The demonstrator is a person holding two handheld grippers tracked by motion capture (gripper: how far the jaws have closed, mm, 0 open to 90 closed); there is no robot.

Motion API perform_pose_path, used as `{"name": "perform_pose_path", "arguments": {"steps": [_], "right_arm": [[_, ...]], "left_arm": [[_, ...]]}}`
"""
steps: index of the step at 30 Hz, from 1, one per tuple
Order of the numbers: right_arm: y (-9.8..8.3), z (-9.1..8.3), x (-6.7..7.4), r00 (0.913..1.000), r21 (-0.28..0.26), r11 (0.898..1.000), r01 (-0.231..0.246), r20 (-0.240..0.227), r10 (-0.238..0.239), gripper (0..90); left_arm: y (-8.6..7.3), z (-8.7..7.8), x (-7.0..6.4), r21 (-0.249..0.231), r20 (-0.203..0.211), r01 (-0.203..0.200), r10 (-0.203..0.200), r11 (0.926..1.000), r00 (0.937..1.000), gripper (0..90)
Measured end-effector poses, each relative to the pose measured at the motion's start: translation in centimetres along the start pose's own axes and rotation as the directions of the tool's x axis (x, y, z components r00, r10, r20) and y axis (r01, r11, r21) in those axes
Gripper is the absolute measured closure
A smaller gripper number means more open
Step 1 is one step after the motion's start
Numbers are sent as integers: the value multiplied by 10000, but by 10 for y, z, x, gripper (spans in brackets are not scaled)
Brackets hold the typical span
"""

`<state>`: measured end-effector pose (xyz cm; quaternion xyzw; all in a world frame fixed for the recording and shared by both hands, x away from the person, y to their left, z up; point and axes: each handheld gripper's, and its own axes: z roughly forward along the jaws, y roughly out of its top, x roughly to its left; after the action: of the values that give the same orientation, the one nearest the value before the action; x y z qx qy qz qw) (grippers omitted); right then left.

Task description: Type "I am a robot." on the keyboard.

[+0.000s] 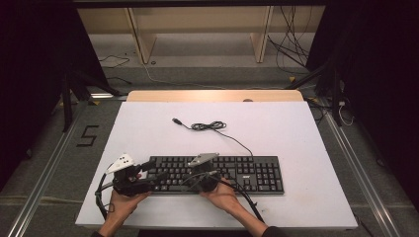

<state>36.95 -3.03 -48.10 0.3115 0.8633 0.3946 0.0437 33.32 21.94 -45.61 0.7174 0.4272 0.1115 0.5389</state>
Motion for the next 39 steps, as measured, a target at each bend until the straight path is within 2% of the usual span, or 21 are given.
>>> {"name": "perform_pose_path", "arguments": {"steps": [4,10,12,23,27,32,39], "right_arm": [[-2,2,3,9997,-7,9998,195,173,-195,900],[-1,0,2,9999,-6,10000,-91,69,91,900],[-1,-2,1,9998,-143,9997,-194,-65,193,879],[3,-17,-9,9980,-729,9954,-624,-142,615,797],[4,-20,-11,9974,-832,9940,-708,-158,697,738],[5,-25,-15,9971,-992,9922,-758,-170,744,601],[4,-37,-23,9959,-1273,9878,-902,-129,893,474]], "left_arm": [[0,0,0,29,2,-11,11,10000,10000,268],[0,0,0,28,-12,-15,15,10000,10000,268],[0,0,1,26,-9,7,-7,10000,10000,268],[0,0,1,17,-17,-3,3,10000,10000,268],[0,0,1,19,-7,-13,13,10000,10000,268],[0,0,1,-18,16,-2,2,10000,10000,267],[0,-1,1,-55,43,-3,3,10000,10000,267]]}}
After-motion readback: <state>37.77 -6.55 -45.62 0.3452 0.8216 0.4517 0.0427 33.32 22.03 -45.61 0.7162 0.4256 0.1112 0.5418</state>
